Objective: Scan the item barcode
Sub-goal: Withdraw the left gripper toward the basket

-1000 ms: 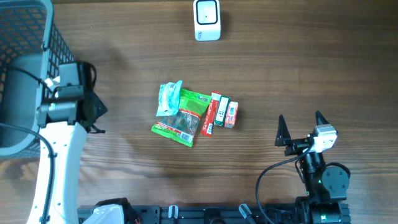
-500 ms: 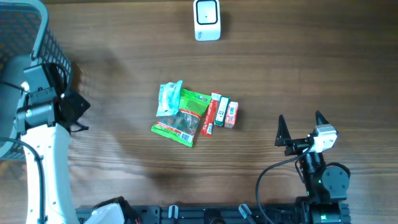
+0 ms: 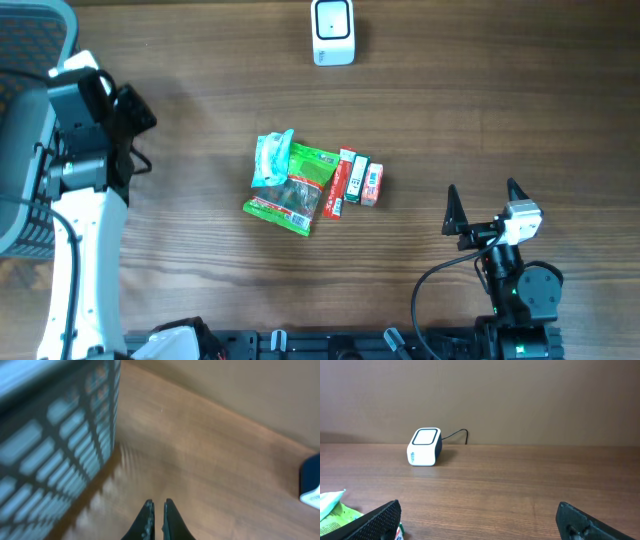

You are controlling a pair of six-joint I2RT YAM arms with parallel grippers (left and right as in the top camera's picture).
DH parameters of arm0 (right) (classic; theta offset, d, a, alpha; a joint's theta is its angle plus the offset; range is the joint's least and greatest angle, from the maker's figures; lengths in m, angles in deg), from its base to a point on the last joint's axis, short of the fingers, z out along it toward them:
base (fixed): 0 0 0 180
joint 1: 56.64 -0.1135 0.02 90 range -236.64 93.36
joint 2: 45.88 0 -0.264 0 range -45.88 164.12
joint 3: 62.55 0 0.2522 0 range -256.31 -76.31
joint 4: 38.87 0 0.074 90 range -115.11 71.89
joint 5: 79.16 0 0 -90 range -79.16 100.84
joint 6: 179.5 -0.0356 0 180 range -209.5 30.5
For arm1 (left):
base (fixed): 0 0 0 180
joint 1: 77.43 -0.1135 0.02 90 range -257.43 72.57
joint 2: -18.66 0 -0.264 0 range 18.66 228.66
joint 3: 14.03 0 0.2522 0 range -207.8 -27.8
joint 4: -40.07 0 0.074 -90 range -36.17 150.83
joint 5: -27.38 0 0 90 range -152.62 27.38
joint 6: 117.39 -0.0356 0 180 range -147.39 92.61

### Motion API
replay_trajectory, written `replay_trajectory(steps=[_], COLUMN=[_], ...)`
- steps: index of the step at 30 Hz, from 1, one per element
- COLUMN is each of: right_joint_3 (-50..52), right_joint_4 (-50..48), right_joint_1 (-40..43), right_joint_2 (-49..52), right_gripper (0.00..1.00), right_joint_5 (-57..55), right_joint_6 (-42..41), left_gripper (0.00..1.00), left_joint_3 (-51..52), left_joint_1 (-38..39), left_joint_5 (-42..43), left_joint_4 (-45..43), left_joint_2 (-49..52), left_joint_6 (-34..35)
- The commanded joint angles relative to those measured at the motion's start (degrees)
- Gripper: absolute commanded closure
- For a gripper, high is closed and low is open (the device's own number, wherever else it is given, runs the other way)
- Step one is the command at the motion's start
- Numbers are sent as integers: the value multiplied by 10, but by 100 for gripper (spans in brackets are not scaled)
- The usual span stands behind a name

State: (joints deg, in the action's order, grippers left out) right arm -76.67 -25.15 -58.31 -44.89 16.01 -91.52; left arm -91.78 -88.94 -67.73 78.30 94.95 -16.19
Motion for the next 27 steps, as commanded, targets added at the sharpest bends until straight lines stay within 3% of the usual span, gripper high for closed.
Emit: replay_trajectory(steps=[1,7,27], right_joint_3=[1,1,1], right_joint_4=[-3,-3,-3], right_joint_1=[2,2,2], right_joint_2=[-2,-2,-2], right_gripper=[0,0,0], right_joint_5=[9,9,9], right_joint_6=[5,5,5], left_gripper=[96,96,96], left_joint_3=[-4,-4,-4], left_joint_1=[1,-3,-42], left_joint_5=[-15,-94,-58], left_joint_4=[-66,-131,-234], left_joint_2=[40,74,78], left_joint_6=[-99,-125,-123])
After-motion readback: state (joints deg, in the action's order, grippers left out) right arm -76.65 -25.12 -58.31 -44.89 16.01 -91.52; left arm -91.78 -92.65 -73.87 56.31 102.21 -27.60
